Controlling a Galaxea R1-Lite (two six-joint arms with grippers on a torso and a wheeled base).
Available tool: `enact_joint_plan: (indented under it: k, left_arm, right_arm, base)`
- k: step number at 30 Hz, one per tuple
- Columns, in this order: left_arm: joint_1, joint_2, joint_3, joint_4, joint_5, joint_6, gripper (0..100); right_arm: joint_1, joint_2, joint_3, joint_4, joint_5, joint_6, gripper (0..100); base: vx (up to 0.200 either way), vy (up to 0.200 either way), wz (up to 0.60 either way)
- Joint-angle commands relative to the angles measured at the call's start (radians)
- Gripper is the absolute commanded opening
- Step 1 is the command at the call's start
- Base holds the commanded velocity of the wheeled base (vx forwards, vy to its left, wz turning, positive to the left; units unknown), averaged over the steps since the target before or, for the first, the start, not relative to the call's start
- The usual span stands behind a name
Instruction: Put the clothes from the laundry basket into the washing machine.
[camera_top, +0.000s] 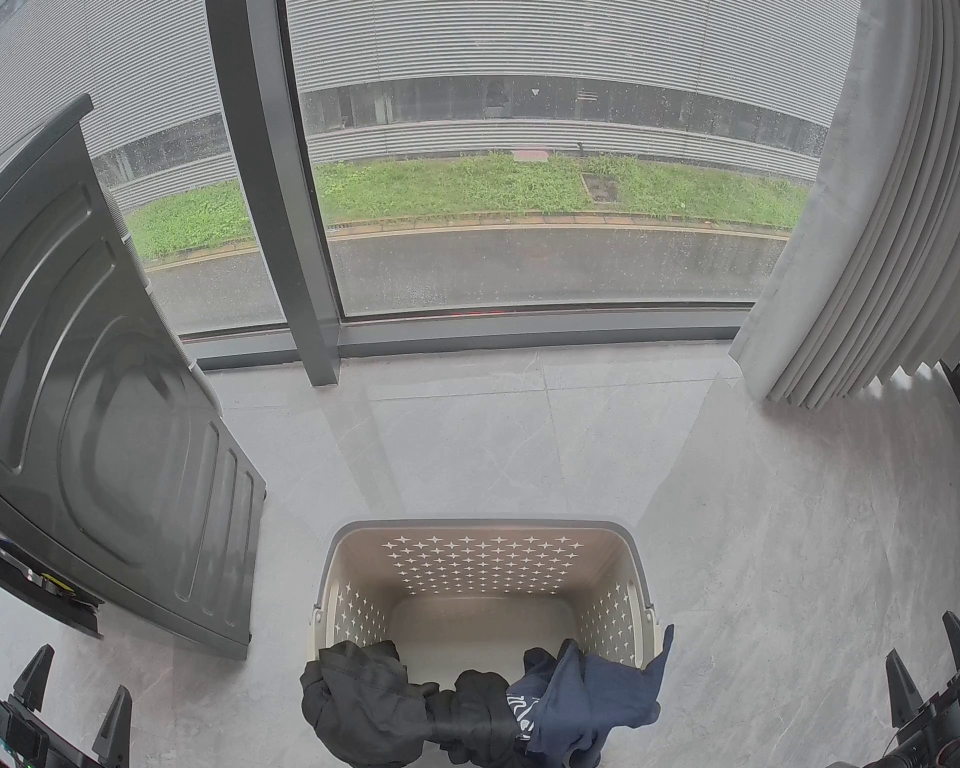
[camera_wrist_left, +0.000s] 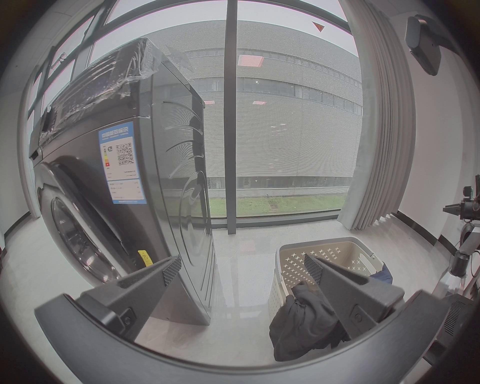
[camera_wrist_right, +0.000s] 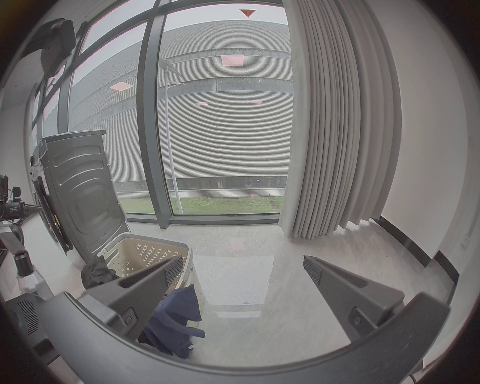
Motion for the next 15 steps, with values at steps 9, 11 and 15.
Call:
enact_joint_plan:
  k: [9,11,15]
  left_arm:
    - [0.0,-0.018,0.018,0.0,0.0,0.0,100]
    - [0.0,-0.018,0.018,0.0,0.0,0.0,100]
    - [0.0,-0.018,0.018,0.0,0.0,0.0,100]
  right_arm:
    - [0.0,-0.015,0.018,0.0,0.0,-0.001,100]
    - [0.0,-0.015,0.018,0.0,0.0,-0.001,100]
    - [0.0,-0.015,0.018,0.0,0.0,-0.001,100]
  base:
    - [0.111,0.0,0.0]
    - [0.1,0.0,0.0]
    - [0.0,0.0,0.0]
